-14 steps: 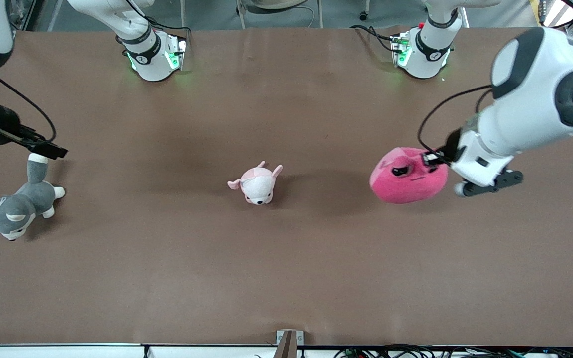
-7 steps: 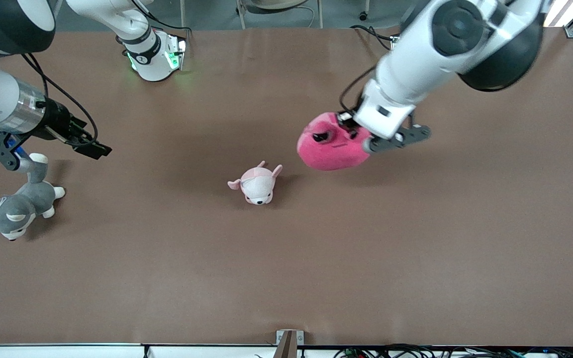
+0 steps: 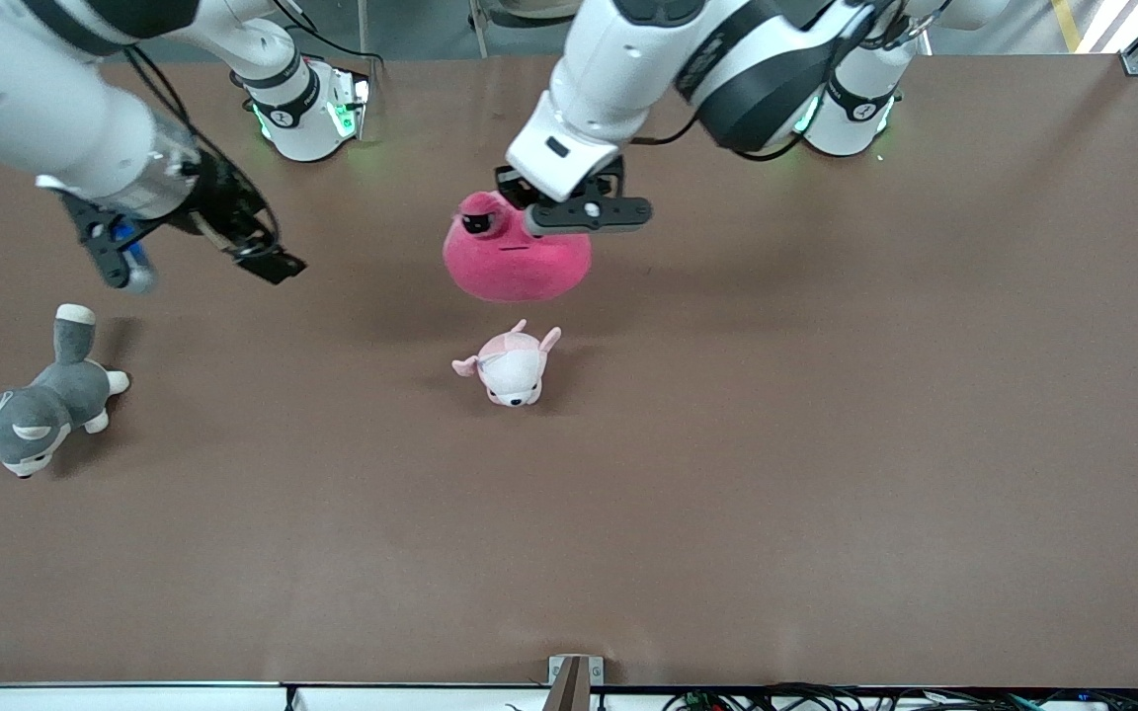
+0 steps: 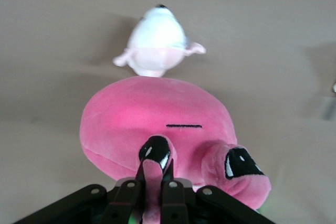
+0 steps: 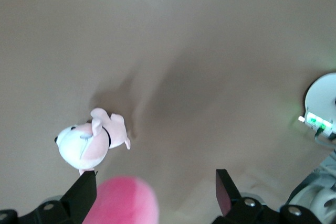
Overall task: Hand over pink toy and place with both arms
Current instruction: 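Carry the pink toy toward the middle while the right gripper approaches, then grasp the pink toy with the right gripper beside the left gripper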
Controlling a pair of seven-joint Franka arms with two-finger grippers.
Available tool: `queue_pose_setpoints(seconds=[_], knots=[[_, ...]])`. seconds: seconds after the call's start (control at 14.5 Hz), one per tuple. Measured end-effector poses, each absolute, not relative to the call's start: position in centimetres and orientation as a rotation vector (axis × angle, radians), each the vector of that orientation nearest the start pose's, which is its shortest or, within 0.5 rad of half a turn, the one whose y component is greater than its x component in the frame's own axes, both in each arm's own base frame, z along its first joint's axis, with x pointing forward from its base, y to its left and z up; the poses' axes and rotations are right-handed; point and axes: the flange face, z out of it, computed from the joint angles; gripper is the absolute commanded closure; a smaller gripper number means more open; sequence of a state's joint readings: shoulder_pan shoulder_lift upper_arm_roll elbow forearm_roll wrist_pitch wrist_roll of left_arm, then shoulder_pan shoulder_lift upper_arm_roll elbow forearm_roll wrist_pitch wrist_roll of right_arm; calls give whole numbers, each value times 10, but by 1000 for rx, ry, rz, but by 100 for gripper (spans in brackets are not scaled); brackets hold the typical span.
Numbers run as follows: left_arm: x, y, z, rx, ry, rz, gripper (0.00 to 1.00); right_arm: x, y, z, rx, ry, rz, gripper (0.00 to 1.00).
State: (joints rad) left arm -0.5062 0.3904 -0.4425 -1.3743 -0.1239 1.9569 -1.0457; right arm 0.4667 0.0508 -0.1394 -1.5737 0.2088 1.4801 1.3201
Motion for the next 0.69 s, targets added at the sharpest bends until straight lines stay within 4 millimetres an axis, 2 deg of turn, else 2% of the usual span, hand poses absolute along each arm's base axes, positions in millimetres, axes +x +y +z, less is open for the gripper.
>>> queue_pose_setpoints(seconds=[0.14,0.28,0.48,0.69], knots=[[434,-550,520,-3482,-323,207,100,508,224,586,-2712,1481,392,0],[431,-557,509,-3480,-315,224,100,499,226,580,-2676,1501,410,0],[427,-562,508,-3480,-301,230,100,486,231,569,-2626,1569,423,0],[424,-564,509,-3482,-291,230,100,475,261,550,-2581,1628,396,0]])
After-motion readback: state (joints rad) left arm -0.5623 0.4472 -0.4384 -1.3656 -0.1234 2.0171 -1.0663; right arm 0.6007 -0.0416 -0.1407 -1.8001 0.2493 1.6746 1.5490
